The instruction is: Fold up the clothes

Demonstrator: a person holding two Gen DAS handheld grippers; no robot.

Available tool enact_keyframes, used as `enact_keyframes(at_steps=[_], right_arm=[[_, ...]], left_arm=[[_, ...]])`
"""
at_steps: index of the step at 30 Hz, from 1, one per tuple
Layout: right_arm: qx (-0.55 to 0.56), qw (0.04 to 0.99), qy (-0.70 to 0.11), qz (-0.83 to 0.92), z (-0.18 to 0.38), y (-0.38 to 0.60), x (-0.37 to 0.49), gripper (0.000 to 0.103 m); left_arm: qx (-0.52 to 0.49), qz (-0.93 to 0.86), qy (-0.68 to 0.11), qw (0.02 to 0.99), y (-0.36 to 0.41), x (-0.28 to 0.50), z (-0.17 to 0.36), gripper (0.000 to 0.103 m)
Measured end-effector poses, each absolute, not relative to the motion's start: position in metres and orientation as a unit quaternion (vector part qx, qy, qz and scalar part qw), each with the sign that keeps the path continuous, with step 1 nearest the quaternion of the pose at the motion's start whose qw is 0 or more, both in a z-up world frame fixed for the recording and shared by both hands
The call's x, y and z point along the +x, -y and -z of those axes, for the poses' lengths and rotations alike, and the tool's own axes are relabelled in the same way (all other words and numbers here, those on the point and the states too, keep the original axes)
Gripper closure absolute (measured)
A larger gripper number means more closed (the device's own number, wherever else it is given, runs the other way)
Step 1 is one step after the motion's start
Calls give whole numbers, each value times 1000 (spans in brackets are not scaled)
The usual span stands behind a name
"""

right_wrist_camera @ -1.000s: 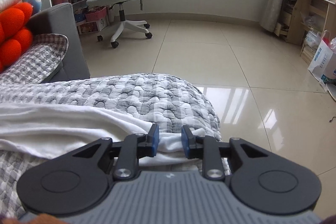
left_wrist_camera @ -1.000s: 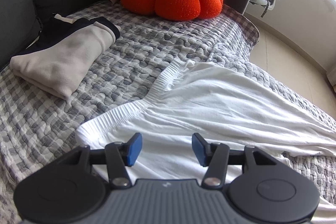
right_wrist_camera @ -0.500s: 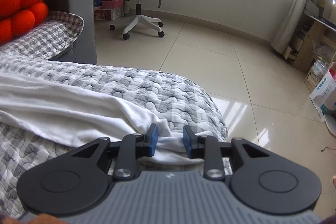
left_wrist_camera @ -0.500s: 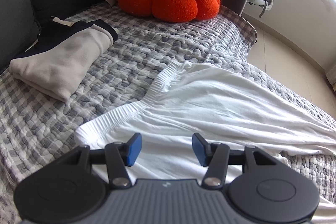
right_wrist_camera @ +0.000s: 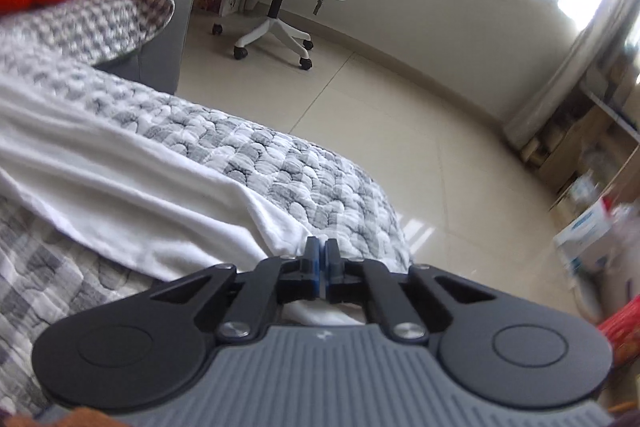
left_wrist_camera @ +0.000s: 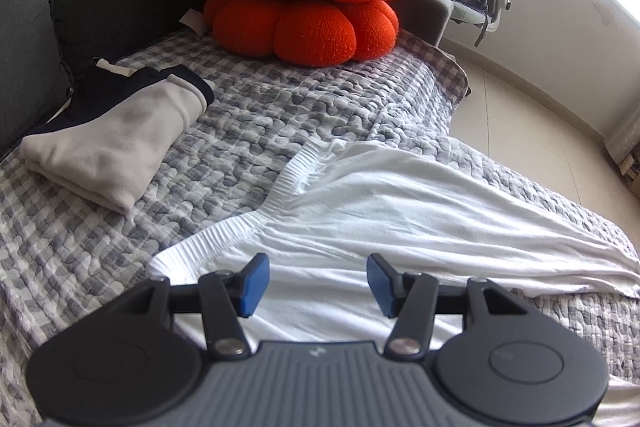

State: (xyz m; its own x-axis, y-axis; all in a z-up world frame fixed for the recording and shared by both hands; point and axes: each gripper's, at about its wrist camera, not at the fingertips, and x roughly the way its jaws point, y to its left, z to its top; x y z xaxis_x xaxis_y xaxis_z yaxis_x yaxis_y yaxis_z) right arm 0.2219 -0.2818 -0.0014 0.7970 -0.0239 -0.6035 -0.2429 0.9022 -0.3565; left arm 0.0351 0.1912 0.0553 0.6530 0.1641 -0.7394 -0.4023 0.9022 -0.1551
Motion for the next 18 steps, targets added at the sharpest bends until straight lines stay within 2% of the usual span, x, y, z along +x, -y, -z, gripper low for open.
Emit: enact_keyframes(at_steps=[5, 18], right_arm=[[-228, 928, -295, -18, -4, 276, 226, 101], [-129, 954, -269, 15, -11, 299, 239, 102]], left_arm=[[-158, -159, -388, 894, -195, 34, -54, 48], [-159, -164, -394, 890, -189, 43, -47, 48]])
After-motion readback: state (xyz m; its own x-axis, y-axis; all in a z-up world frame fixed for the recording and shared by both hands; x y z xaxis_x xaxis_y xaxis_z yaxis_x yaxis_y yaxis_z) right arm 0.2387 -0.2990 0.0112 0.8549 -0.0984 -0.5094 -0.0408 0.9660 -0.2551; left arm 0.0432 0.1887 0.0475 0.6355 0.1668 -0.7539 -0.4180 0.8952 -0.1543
